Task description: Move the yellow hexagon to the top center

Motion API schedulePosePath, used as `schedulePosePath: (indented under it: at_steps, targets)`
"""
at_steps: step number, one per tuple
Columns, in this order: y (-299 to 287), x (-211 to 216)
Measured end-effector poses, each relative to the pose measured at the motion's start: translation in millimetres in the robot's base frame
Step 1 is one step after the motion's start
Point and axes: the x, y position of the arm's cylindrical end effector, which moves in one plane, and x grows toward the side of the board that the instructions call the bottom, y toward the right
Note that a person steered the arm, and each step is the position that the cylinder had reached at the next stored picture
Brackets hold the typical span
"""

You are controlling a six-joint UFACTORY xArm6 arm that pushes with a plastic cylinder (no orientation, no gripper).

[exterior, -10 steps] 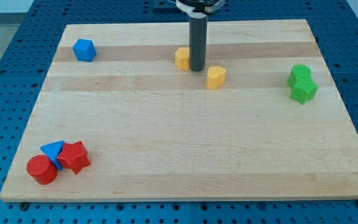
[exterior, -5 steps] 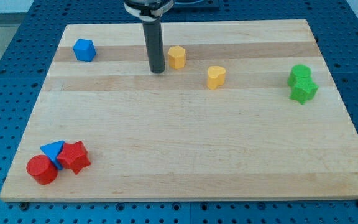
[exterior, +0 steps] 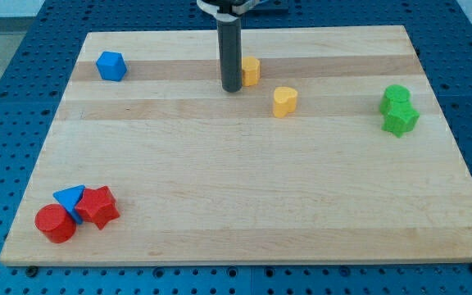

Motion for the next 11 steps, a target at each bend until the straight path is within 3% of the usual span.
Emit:
schedulePosePath:
  at_steps: [2,5,8,11]
  targets:
    - [16.9,23.7]
    - [23.4,-29.5]
    - [47.4,-7.3]
    - [48.9,-50.2]
